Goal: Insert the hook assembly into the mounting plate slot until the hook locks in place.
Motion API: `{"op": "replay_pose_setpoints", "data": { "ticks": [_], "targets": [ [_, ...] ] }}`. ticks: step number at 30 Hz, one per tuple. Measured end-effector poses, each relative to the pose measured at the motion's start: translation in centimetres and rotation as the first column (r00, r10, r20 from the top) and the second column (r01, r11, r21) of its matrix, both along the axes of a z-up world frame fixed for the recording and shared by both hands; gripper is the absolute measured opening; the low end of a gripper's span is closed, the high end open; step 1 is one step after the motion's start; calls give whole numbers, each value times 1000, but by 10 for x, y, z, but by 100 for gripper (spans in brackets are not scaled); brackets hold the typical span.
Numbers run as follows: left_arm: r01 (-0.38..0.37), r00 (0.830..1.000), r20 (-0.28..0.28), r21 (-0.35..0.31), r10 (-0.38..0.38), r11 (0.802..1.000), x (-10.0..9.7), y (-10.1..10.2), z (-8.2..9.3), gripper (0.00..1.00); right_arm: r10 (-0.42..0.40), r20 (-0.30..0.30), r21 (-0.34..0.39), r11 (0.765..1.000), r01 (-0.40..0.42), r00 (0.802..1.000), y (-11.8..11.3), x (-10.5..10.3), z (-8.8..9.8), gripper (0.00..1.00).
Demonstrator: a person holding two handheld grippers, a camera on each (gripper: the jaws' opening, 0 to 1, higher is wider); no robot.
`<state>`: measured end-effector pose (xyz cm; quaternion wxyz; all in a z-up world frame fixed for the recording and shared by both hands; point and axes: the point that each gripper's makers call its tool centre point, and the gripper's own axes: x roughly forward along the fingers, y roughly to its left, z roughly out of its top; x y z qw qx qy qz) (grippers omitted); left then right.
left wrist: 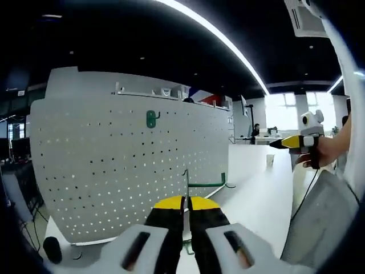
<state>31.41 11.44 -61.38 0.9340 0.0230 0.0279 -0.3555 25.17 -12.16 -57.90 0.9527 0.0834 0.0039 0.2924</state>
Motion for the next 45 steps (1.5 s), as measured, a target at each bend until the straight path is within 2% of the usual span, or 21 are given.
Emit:
{"op": "replay_pose_setpoints", "data": {
  "ticks": [2,3,4,6,8,17,24,26,29,31,33,35,45],
  "targets": [
    [0,1000,-1,-3,0,1000,-1,0,0,2,12,-9,18,1000,-12,1000,1,0,-1,36],
    [0,1000,2,-2,0,1000,-1,0,1,2,24,-33,94,995,-21,999,1,0,1,36],
    [-2,1000,3,-3,2,1000,-1,0,1,2,32,-51,125,992,-25,998,1,-1,0,36],
    [-5,1000,4,-9,5,1000,-1,1,2,2,27,-43,106,994,-22,999,-1,-1,-2,36],
    [-8,1000,0,-6,8,1000,-1,1,0,2,41,-56,120,992,-34,998,1,-2,-4,36],
    [-10,1000,1,-6,10,1000,-2,-2,1,2,52,-46,112,993,-46,998,5,-3,-2,34],
    [-28,1000,14,-23,28,999,-2,-4,9,2,81,-49,101,992,-76,995,16,-5,-2,33],
    [-29,999,16,-29,29,999,-3,-6,11,2,89,-48,105,991,-83,995,19,-3,0,33],
    [-27,999,34,2,27,1000,-4,-11,12,2,101,-42,97,991,-96,994,23,1,2,32],
    [-27,999,33,-18,27,999,-4,-12,15,2,106,-44,95,990,-101,993,25,4,3,31],
    [-35,999,38,-11,35,999,-3,-12,17,2,113,-34,100,989,-109,993,28,6,8,31],
    [-33,999,35,-39,34,999,-3,-13,19,2,121,-28,94,988,-118,992,33,8,11,31],
    [-36,999,31,-37,37,999,-2,-14,18,2,155,-26,94,984,-152,988,48,13,13,30]
  ]
}}
